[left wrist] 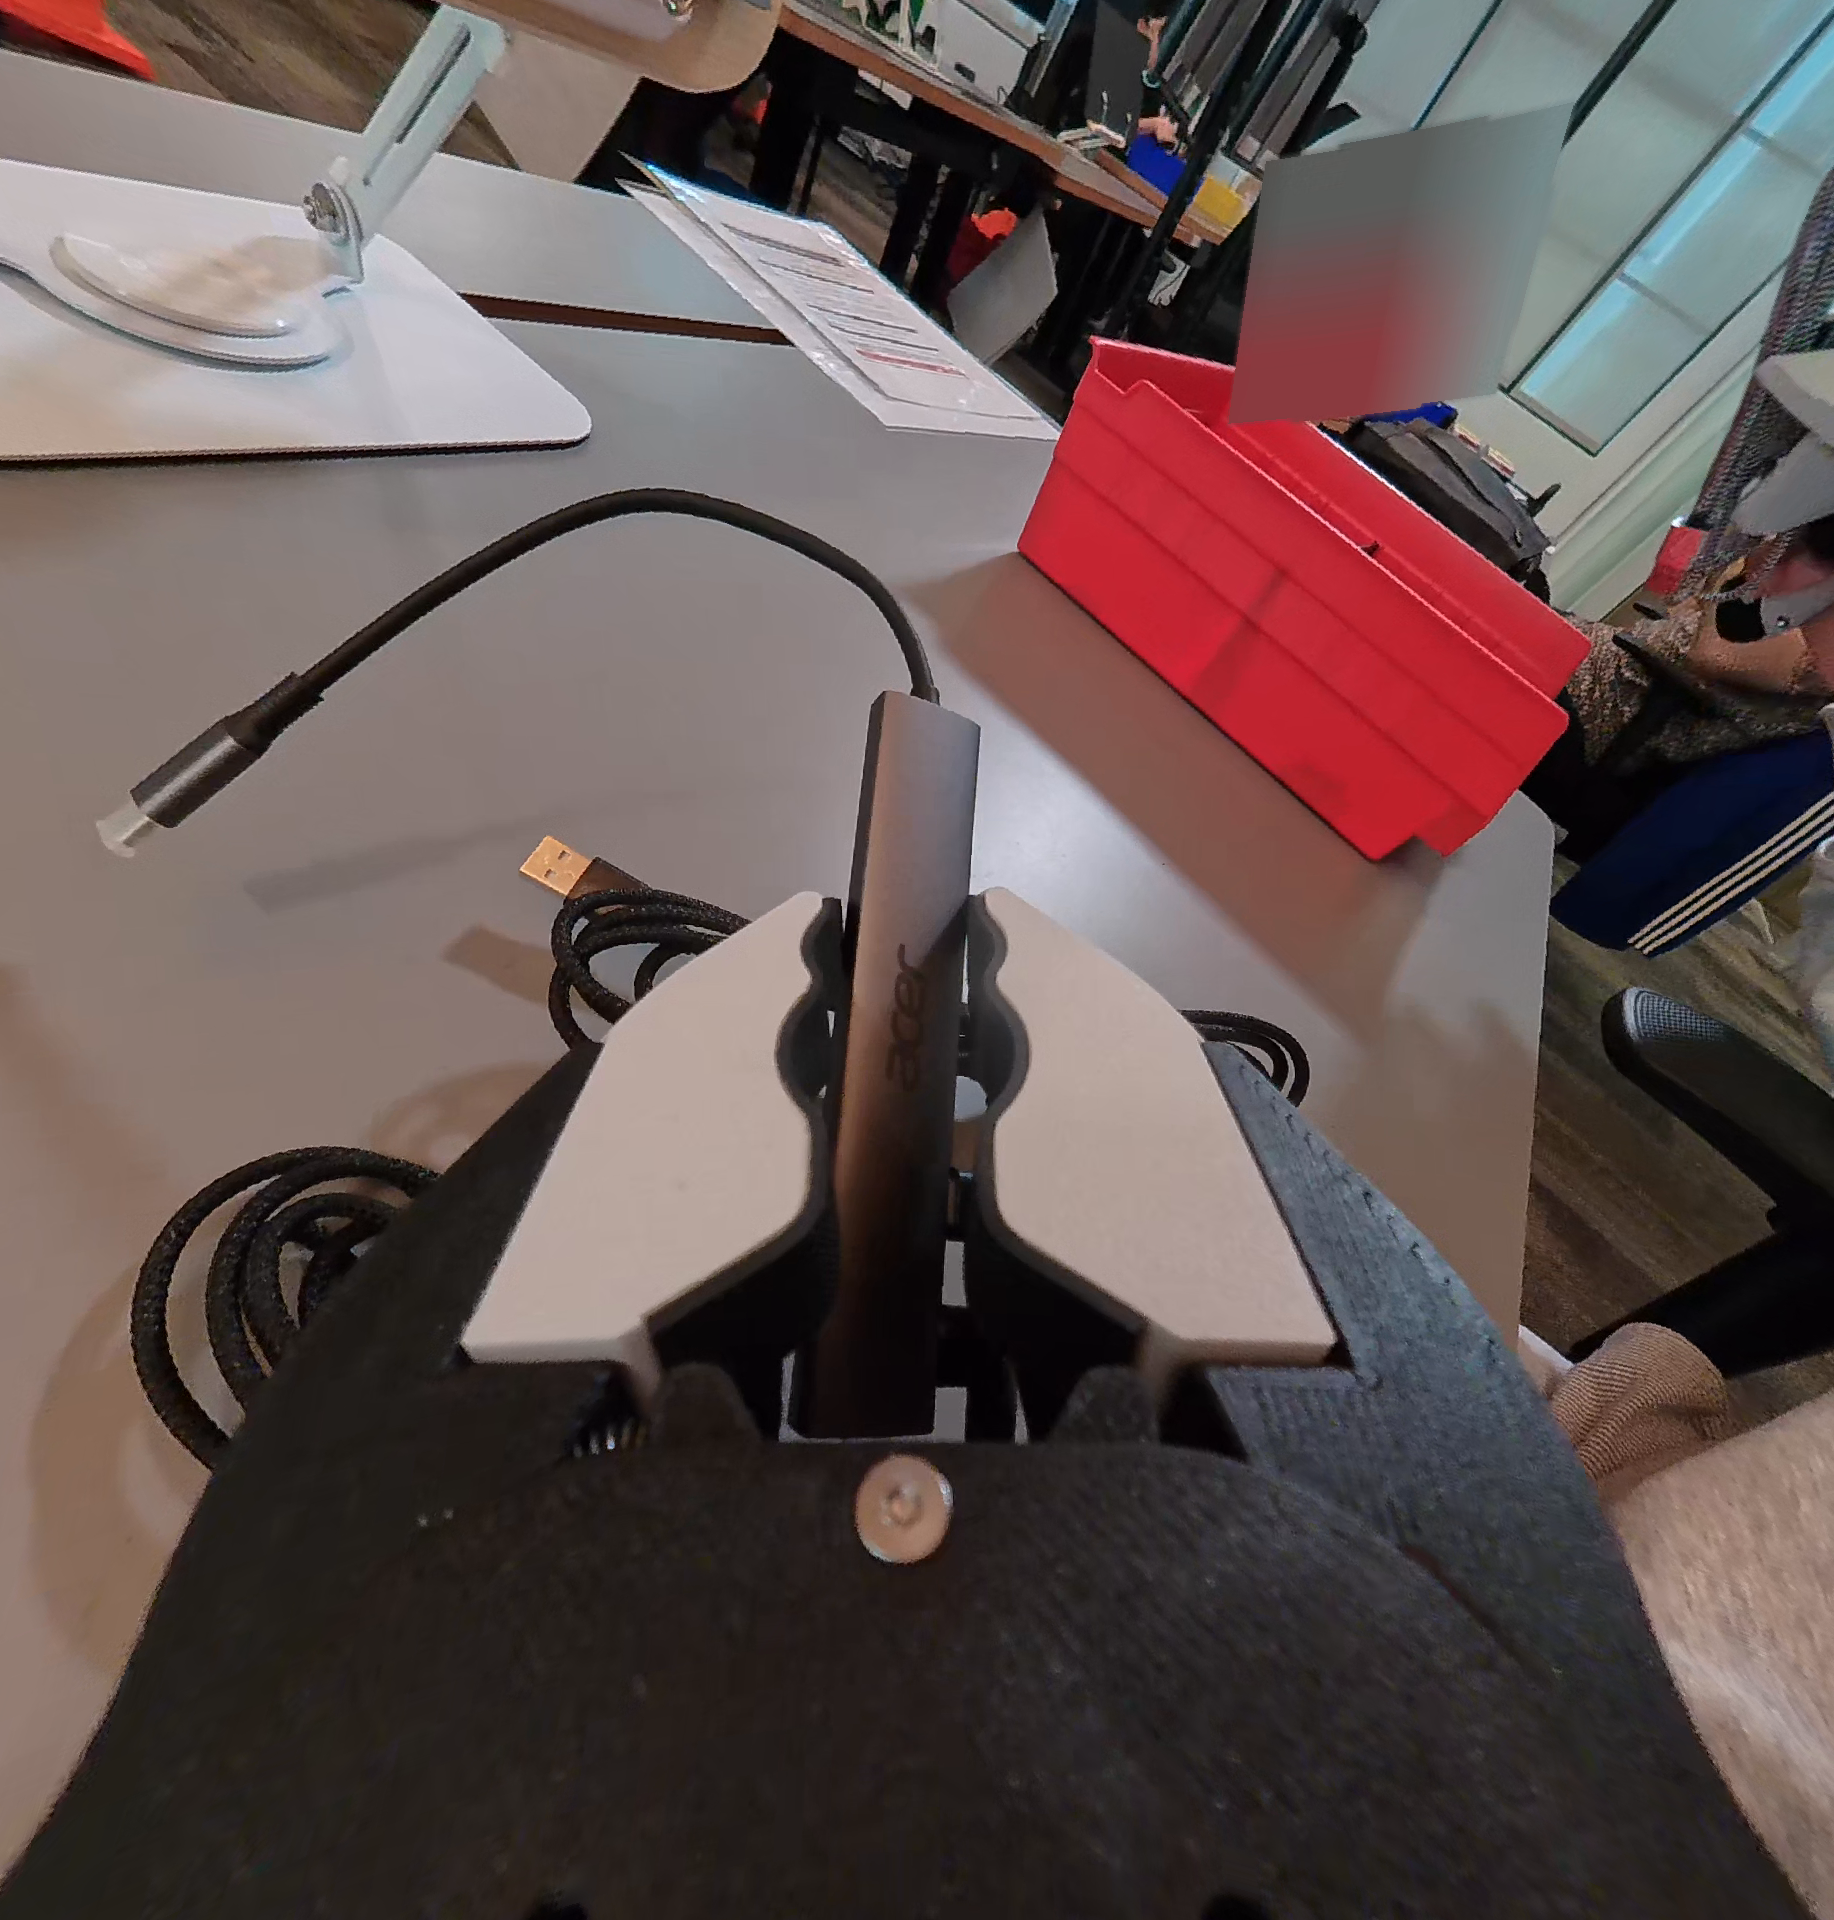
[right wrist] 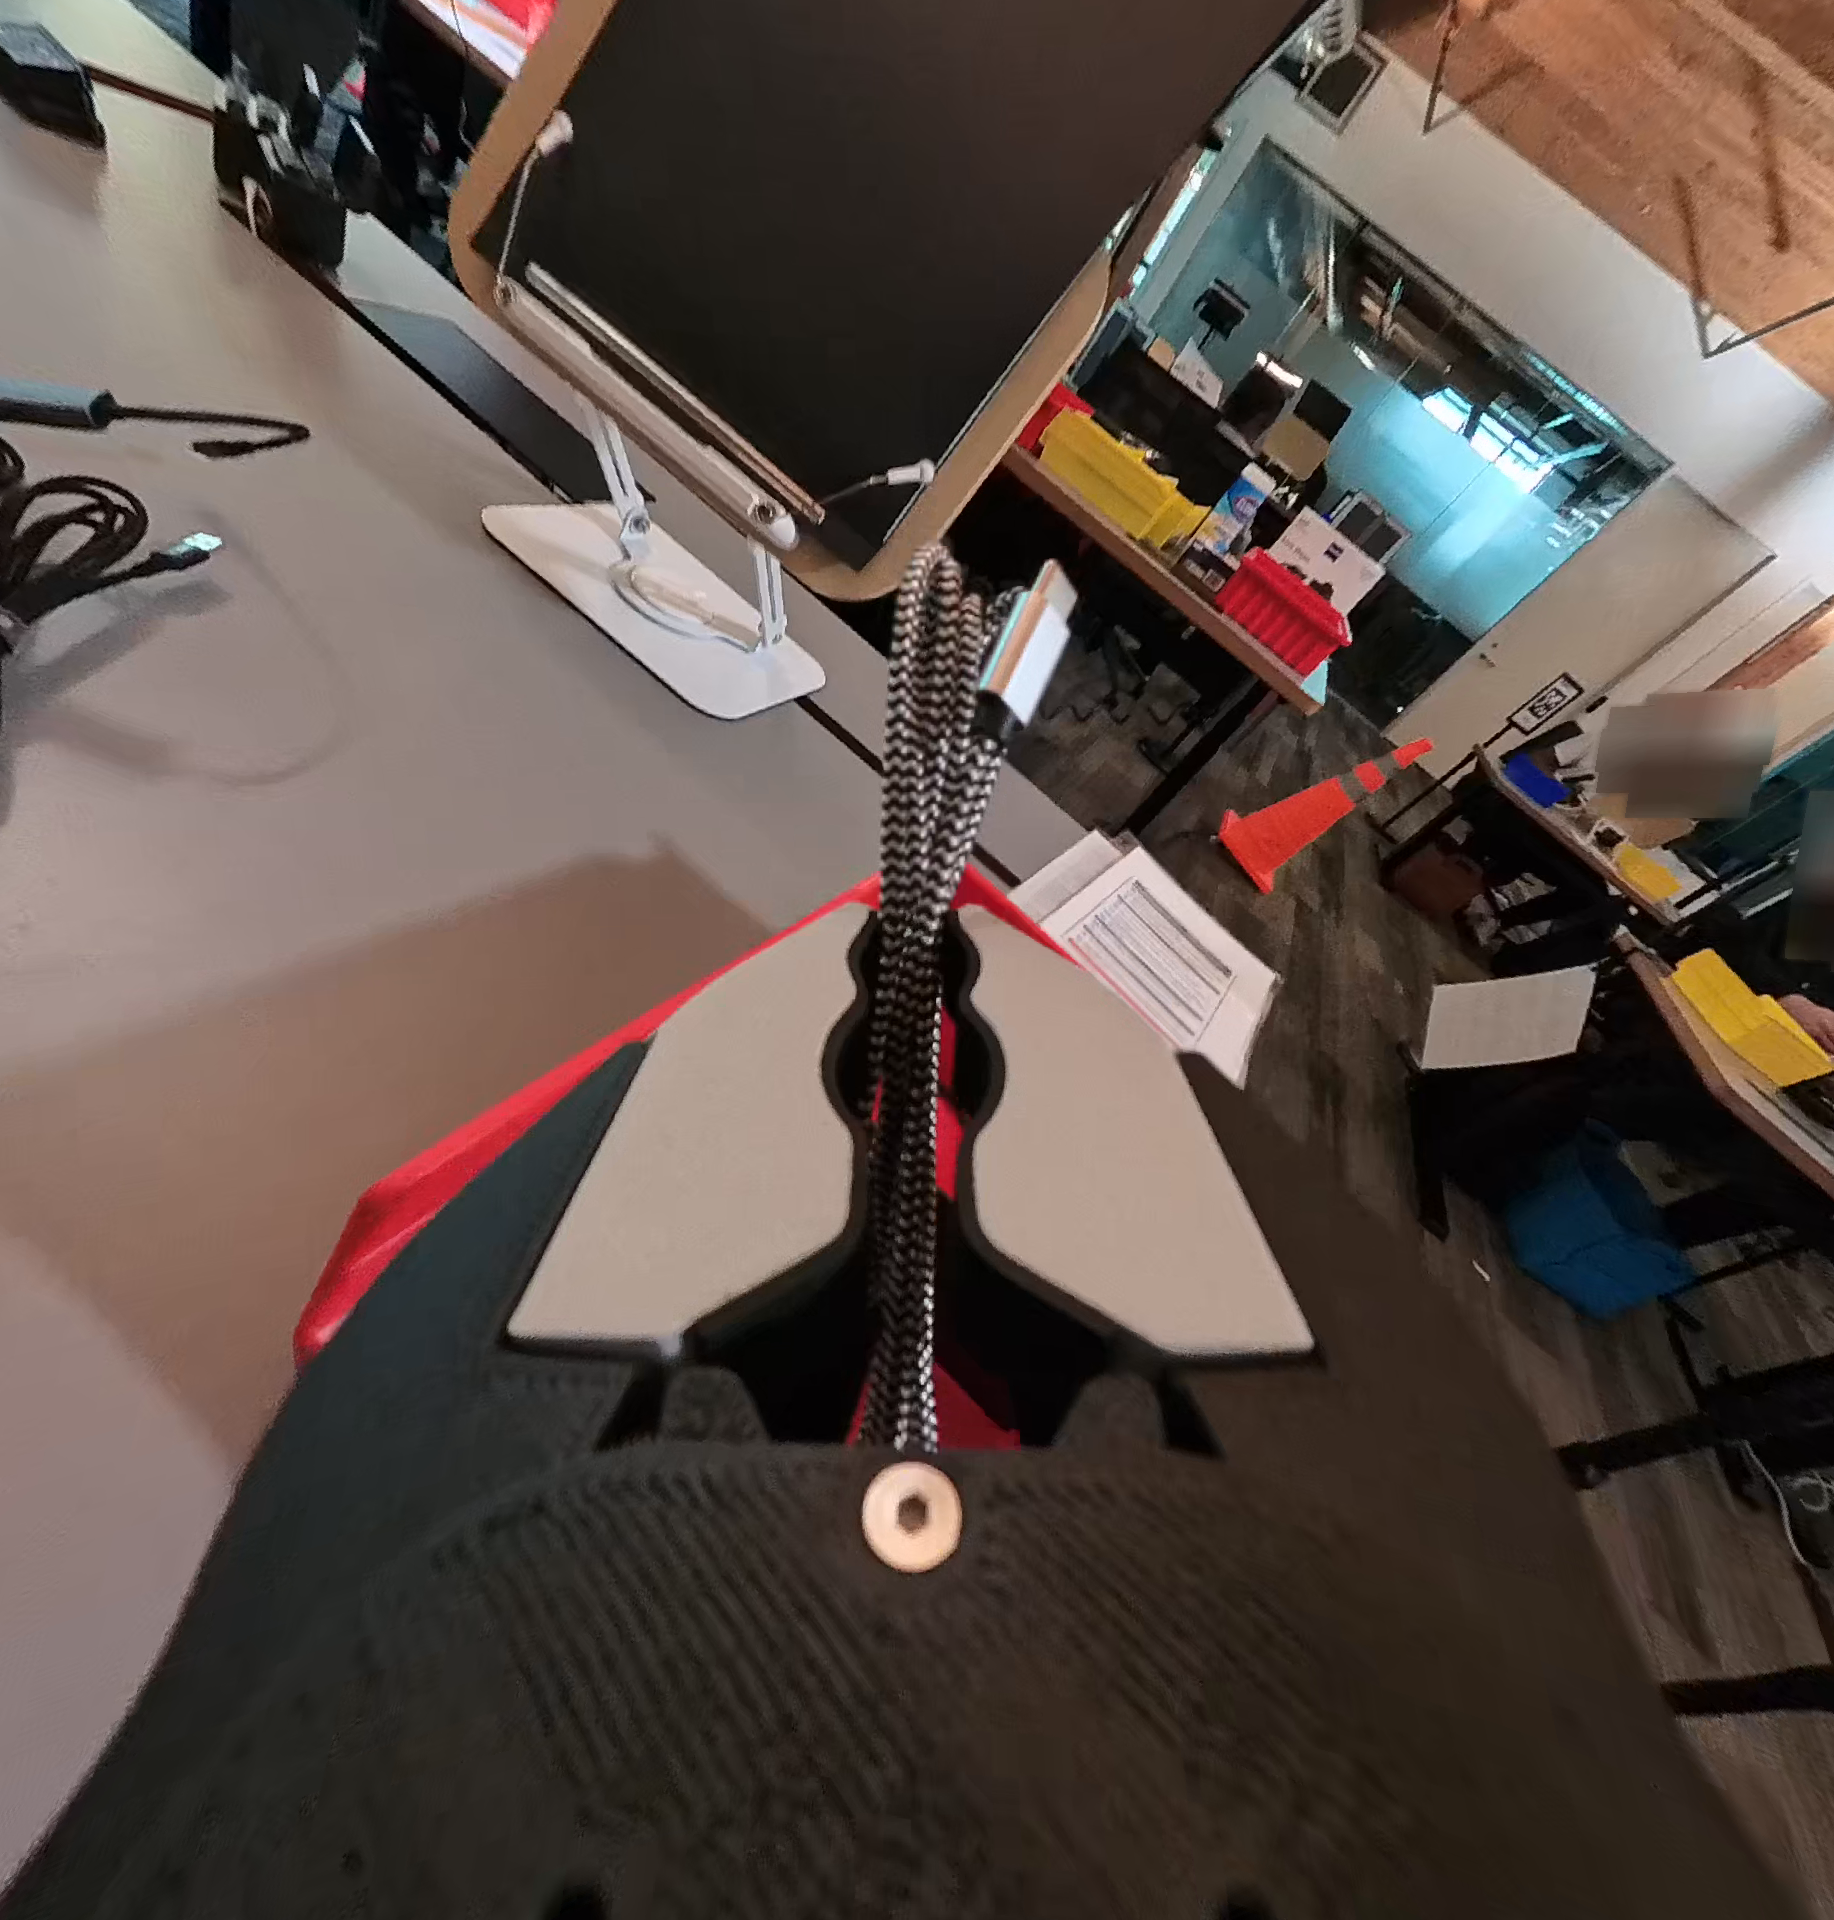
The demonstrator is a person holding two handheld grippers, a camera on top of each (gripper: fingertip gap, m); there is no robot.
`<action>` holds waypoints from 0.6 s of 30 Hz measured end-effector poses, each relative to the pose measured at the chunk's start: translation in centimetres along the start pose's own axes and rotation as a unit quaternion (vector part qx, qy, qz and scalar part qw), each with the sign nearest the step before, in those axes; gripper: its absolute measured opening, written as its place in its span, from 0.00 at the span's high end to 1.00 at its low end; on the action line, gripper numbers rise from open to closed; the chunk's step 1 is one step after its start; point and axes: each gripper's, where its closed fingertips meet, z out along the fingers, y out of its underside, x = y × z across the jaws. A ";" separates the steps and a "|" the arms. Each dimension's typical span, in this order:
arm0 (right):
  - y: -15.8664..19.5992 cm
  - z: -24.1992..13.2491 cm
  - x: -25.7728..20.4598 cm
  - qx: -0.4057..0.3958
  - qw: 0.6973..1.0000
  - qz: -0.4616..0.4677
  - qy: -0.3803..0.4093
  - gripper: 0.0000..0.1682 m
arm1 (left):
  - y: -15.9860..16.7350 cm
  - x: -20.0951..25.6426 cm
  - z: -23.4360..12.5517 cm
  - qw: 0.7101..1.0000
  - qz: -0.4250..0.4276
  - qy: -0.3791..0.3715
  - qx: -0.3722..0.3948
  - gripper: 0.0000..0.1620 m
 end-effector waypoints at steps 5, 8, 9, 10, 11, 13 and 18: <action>2.6 0.7 -0.8 -0.056 0.998 -0.013 -0.024 0.92 | 0.0 0.0 0.0 1.000 -0.001 0.001 0.001 0.86; 5.7 1.0 -2.1 -0.133 0.989 -0.037 -0.060 0.86 | 0.0 0.0 0.0 1.000 -0.003 0.003 0.001 0.86; 6.9 1.0 -2.3 -0.164 0.983 -0.047 -0.065 0.84 | 0.0 0.0 0.0 1.000 -0.004 0.003 0.001 0.86; 8.0 1.0 -2.1 -0.194 0.978 -0.057 -0.057 0.82 | 0.0 0.0 0.0 1.000 -0.004 0.003 0.001 0.86; 8.8 1.1 -1.6 -0.215 0.974 -0.063 -0.039 0.80 | 0.0 0.0 0.0 1.000 -0.005 0.004 0.002 0.86; 9.1 1.4 -1.1 -0.225 0.972 -0.058 -0.018 0.77 | 0.0 0.0 0.0 1.000 -0.006 0.005 0.001 0.86; 6.8 1.6 -0.2 -0.169 0.985 -0.032 0.009 0.75 | 0.0 0.0 -0.1 1.000 -0.008 0.006 0.002 0.86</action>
